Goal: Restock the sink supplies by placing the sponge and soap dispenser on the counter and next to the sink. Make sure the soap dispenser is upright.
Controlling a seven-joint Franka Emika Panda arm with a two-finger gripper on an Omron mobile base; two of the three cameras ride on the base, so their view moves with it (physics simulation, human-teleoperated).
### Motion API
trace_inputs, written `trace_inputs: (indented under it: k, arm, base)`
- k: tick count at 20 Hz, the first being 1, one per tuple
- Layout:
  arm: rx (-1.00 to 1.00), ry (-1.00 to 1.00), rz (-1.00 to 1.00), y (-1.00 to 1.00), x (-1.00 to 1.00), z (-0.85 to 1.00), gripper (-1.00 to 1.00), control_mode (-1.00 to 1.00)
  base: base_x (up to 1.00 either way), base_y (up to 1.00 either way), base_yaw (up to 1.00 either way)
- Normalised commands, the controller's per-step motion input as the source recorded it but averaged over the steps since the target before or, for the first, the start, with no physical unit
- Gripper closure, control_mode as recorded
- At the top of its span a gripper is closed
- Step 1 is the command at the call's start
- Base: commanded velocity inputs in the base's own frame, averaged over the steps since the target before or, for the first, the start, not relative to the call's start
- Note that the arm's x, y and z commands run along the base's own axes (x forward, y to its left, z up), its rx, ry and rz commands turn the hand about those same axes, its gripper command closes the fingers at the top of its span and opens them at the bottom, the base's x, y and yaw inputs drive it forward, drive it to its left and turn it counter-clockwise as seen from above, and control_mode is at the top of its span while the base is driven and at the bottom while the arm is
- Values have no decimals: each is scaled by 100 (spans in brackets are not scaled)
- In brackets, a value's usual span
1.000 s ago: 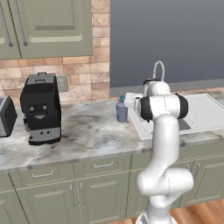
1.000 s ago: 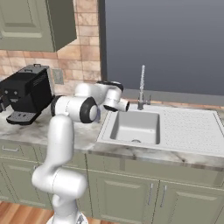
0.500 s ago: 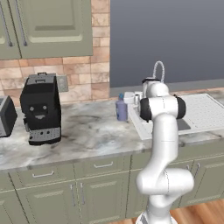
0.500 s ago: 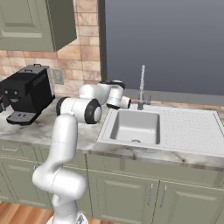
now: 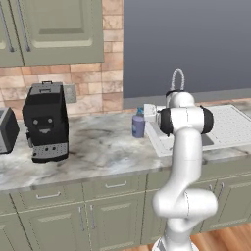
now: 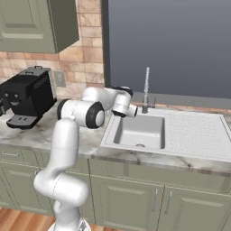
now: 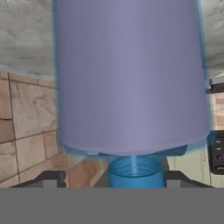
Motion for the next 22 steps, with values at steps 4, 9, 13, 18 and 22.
trace_inputs:
  k: [4,9,13,18,22]
  arm:
    - [0,-6,0,2,0,-3,-100,-100]
    - [0,-5,0,0,0,0,-100,-100]
    - [0,-7,0,-2,-13,3,-100,-100]
    - [0,-11,-1,-2,-28,16,-100,-100]
    - [0,-18,-4,-1,-36,42,-100,-100]
  base:
    - [0,0,0]
    - [0,0,0]
    - [0,0,0]
    - [0,0,0]
    - [0,0,0]
